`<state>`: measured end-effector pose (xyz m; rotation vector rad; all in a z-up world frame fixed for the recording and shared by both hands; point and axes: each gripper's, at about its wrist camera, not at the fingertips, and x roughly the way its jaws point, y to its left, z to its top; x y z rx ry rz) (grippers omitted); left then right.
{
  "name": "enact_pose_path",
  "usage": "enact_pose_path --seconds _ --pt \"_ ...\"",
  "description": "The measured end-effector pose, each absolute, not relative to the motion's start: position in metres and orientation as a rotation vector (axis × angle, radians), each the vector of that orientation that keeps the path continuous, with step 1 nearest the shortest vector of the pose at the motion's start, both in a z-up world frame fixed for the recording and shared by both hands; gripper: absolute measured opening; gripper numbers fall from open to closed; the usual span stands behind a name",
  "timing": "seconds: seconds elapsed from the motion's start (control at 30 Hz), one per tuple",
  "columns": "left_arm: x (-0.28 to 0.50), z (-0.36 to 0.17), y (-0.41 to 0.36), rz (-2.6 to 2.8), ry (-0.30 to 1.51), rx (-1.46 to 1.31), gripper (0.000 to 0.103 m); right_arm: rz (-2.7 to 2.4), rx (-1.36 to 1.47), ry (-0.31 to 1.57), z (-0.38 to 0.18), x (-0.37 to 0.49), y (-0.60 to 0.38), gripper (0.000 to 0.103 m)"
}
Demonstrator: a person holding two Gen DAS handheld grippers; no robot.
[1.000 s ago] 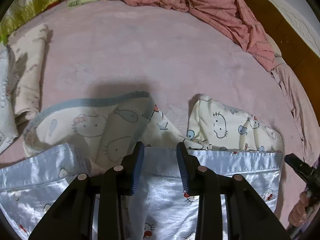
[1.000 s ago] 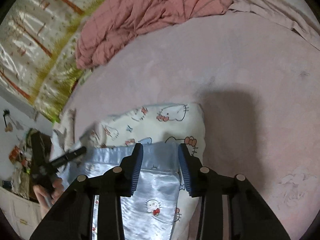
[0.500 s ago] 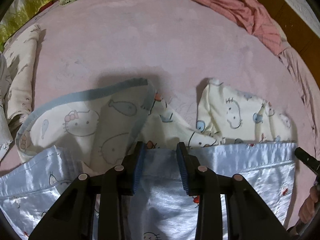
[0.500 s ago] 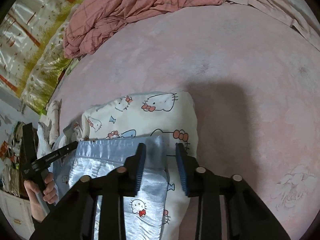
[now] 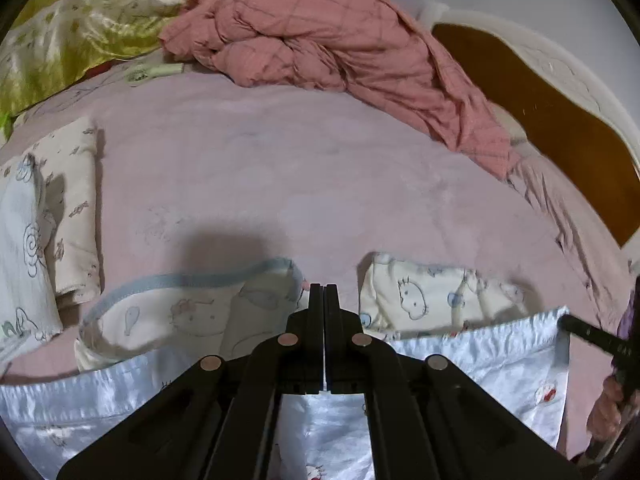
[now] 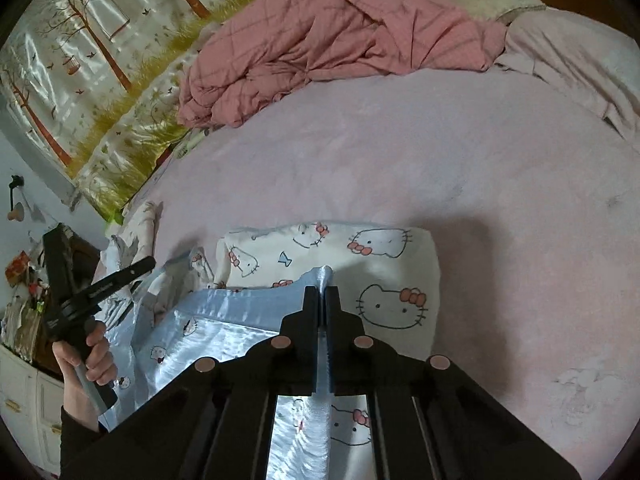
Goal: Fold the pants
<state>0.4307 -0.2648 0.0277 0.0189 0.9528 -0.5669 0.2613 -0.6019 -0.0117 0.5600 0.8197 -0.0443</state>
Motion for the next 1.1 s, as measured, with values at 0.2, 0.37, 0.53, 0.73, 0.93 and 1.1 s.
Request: enact_pose_path --seconds 0.2,0.37,0.53,0.73,0.93,1.1 --pt "0.441 -0.022 -0.288 -0.605 1.242 0.107 0.028 -0.156 0.513 0.95 -0.033 0.274 -0.609 0.003" --pt "0.448 -0.038 -0.286 -0.532 1.271 0.096 0.039 -0.235 0.479 1.02 -0.047 0.283 -0.61 0.011" --pt "0.451 -0.037 -0.285 -0.584 1.301 0.062 0.057 -0.236 0.485 1.02 -0.049 0.284 -0.612 0.018" --pt "0.443 -0.031 -0.288 -0.596 1.252 0.088 0.002 -0.221 0.503 0.993 -0.046 0.281 -0.611 0.01" --pt "0.435 -0.003 -0.274 -0.645 1.072 0.09 0.002 -0.202 0.474 0.953 -0.038 0.279 -0.602 0.005" --pt "0.427 0.023 -0.261 -0.728 0.904 0.006 0.002 -0.201 0.47 0.904 -0.024 0.273 -0.602 0.005"
